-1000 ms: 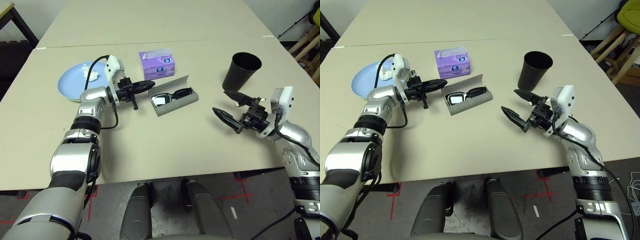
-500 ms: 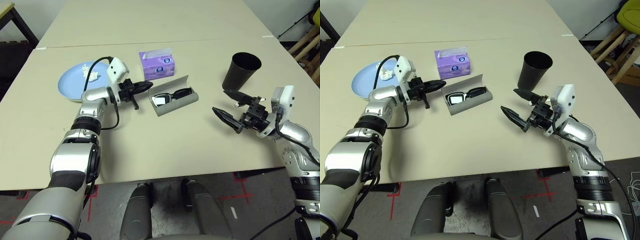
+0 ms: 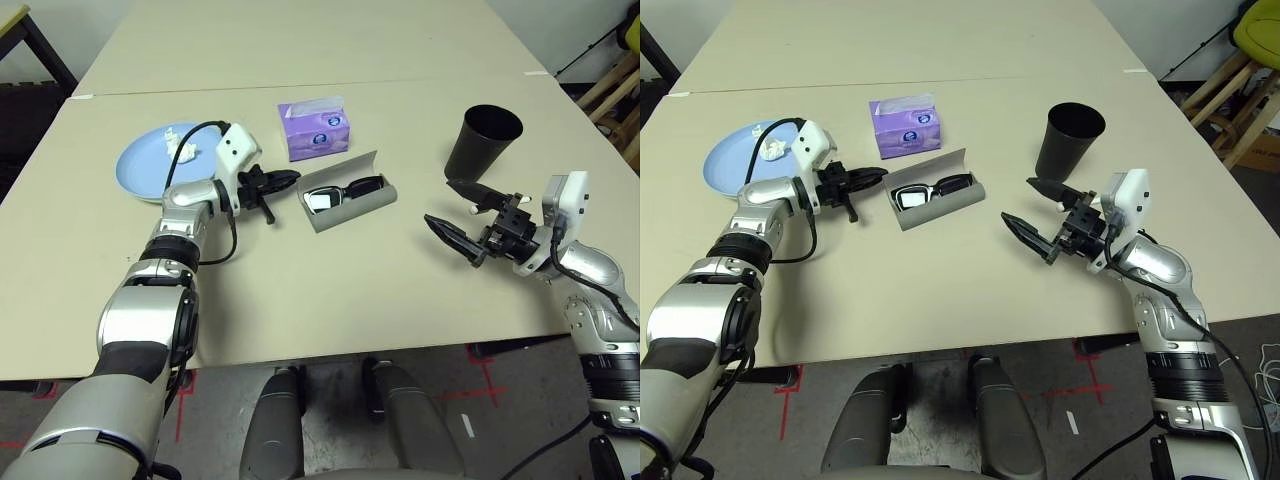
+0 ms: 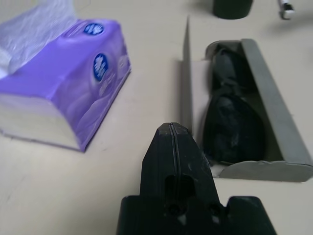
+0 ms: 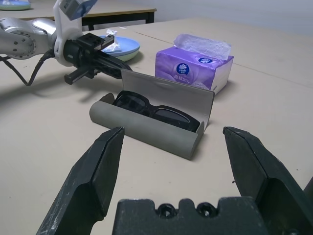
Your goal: Organize and tidy the items on the table.
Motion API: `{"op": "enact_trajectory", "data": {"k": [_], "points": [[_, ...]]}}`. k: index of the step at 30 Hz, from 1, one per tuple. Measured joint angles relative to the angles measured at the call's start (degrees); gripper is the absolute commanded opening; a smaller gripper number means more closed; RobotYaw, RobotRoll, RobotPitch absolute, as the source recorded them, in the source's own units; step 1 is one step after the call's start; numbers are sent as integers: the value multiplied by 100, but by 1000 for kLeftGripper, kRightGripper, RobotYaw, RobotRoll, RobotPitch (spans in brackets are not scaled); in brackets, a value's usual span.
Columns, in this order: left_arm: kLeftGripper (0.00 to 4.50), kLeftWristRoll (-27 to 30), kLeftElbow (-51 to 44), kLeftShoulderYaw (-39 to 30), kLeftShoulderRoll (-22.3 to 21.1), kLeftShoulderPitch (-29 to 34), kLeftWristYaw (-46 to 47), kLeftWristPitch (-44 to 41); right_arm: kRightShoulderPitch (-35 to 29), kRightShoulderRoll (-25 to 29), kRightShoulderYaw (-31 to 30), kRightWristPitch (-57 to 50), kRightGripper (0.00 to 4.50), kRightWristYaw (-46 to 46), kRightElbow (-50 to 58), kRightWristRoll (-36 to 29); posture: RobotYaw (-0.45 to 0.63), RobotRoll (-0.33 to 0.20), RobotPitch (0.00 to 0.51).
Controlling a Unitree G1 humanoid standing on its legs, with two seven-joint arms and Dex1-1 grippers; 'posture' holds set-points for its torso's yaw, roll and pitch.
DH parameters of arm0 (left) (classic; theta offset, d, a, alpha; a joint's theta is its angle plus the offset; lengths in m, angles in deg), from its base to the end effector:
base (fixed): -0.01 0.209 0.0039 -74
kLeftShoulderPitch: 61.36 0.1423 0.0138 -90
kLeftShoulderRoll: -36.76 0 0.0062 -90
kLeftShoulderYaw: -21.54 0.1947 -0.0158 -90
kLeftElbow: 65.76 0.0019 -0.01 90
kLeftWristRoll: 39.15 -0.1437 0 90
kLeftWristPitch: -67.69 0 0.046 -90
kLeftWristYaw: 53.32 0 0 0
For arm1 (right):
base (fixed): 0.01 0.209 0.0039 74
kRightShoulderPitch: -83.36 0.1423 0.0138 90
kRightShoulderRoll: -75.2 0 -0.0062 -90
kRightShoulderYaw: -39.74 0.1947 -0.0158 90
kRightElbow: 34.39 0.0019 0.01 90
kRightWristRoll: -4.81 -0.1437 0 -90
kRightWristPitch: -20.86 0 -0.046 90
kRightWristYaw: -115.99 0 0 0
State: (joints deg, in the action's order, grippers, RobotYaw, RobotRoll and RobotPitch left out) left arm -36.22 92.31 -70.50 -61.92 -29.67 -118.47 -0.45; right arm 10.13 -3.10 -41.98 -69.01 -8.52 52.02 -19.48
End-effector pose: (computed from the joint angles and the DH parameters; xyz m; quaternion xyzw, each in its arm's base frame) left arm 0.3693 0.2337 0.1537 0.1863 -0.0212 -0.4759 0.8593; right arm 0.2604 -0.2558 0.1257 -0.0818 -0.1213 0.4235 0.8940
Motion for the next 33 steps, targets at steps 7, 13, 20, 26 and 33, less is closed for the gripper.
{"op": "enact_trajectory", "data": {"k": [7, 13, 20, 26, 33], "points": [[19, 34, -210, 23, 63, 63, -530, 270, 11, 0, -3, 3, 4500, -2, -24, 3, 22, 0, 191], [19, 127, -475, 62, 126, 269, -972, 372, 24, 0, -9, 4, 4500, -4, -37, 3, 25, 0, 192], [19, 420, -1109, 84, 205, 657, -1440, -372, 50, -1, -26, 5, 4500, -3, -51, 4, 25, 0, 191], [19, 426, -1365, 124, 205, 769, -1479, -736, 74, -7, -83, -2, 4500, -41, -29, 4, 25, 0, 188], [19, 400, -1369, 238, 191, 767, -1374, -960, 81, -10, -99, -85, 4500, -138, 145, 1, 20, 0, 186]]}}
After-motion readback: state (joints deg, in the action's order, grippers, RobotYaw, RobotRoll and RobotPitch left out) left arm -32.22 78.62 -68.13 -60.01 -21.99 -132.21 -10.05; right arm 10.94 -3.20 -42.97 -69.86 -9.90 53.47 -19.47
